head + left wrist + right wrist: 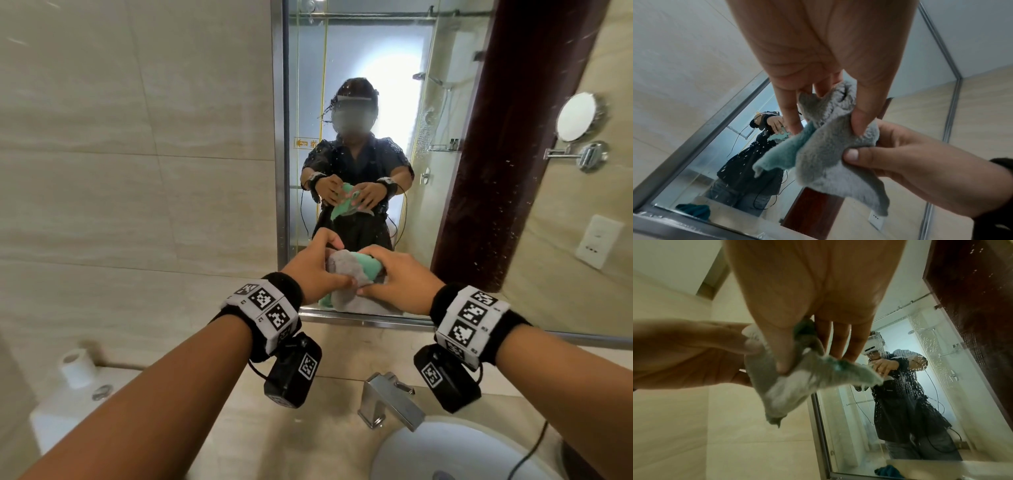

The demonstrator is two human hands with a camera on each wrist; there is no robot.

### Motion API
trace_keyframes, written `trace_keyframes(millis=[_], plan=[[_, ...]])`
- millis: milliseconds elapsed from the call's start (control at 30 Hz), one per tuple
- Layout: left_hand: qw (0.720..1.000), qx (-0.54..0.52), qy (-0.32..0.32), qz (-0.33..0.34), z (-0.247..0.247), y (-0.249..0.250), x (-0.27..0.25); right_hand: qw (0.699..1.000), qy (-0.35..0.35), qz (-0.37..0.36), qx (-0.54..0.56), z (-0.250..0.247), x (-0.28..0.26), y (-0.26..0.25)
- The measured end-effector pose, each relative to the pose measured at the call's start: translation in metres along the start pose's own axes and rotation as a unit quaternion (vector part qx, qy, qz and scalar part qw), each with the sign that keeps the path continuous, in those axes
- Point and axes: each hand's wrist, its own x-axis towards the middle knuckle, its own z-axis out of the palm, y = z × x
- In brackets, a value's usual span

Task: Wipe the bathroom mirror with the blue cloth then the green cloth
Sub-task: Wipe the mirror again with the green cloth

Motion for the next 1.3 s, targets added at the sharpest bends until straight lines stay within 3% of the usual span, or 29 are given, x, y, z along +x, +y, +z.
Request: trace_keyframes(millis=[267,400,500,567,667,767,933,1067,1300], plan=[[0.999,-0.018,0.021,0.027,-0.004,-0.001,0.002,0.989,0.135,0.052,-0.042,-0.005,0.016,0.006],[0.998,0.0,0.044,0.048,-0.006,0.001,0.011,0.985,0.148,0.061,-0.067,-0.01,0.028,0.008],[0.993,0.037,0.091,0.064,-0.002,0.002,0.02,0.986,0.152,0.072,0.017,-0.007,0.028,0.007],[0.987,0.063,0.127,0.079,-0.001,0.003,0.026,0.98,0.124,0.074,0.136,-0.003,0.027,0.005],[0.982,0.075,0.153,0.087,-0.002,0.006,0.033,0.948,0.068,0.073,0.302,-0.001,0.028,0.005],[0.984,0.07,0.131,0.097,0.0,0.011,0.036,0.931,0.083,0.068,0.349,-0.008,0.031,0.008],[0.988,0.046,0.098,0.107,0.005,0.019,0.041,0.972,0.128,0.01,0.197,-0.021,0.04,0.012],[0.993,-0.016,0.076,0.087,-0.005,0.026,0.053,0.976,0.131,-0.036,0.171,-0.027,0.046,0.016],[0.998,0.009,0.04,0.05,-0.015,0.029,0.066,0.953,0.065,-0.035,0.295,-0.041,0.043,0.015]])
